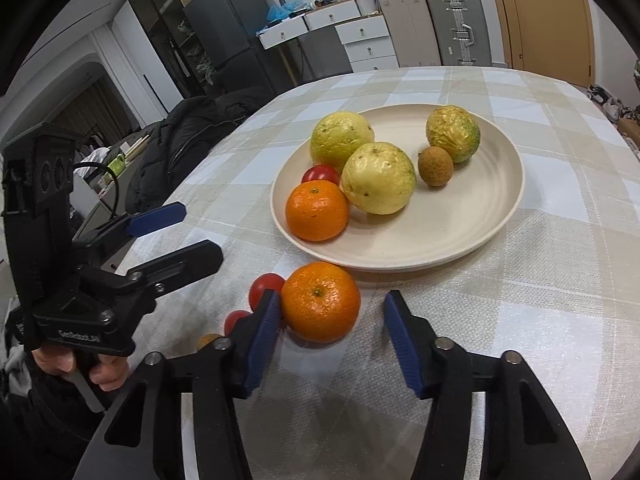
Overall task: Organize fruits
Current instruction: 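Close the right tool on the loose orange, then close the left tool on a red tomato while the right tool holds the orange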
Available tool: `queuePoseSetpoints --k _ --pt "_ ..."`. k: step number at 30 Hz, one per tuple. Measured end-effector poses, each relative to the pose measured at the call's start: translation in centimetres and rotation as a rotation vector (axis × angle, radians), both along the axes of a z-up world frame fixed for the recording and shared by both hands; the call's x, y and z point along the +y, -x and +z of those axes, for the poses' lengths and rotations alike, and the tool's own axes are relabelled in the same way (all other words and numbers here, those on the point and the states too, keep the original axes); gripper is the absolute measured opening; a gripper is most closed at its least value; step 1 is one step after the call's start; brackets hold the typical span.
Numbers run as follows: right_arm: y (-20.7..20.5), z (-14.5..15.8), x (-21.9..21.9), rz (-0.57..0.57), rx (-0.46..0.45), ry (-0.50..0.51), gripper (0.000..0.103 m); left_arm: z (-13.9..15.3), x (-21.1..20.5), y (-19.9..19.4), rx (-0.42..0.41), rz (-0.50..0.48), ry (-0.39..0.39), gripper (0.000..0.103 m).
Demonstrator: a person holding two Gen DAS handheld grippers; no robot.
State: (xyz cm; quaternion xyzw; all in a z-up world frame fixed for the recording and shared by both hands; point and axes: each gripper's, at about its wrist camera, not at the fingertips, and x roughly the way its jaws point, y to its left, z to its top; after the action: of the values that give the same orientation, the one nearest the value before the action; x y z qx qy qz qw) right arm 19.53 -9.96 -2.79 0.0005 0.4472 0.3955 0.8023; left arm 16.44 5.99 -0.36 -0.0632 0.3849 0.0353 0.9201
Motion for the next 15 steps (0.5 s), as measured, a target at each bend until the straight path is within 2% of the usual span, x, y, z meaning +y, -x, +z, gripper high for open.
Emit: queuePoseSetpoints --k 2,15 --pt "0.2 0.1 0.1 0.008 0.000 -0.004 0.043 -0.1 0.1 0.0 0.003 0.001 0.002 0.103" --pt "0.6 1.7 -0.7 0.008 -0.063 -0.011 0.041 -1.0 -0.5 -0.4 0.021 -0.025 0.014 0.103"
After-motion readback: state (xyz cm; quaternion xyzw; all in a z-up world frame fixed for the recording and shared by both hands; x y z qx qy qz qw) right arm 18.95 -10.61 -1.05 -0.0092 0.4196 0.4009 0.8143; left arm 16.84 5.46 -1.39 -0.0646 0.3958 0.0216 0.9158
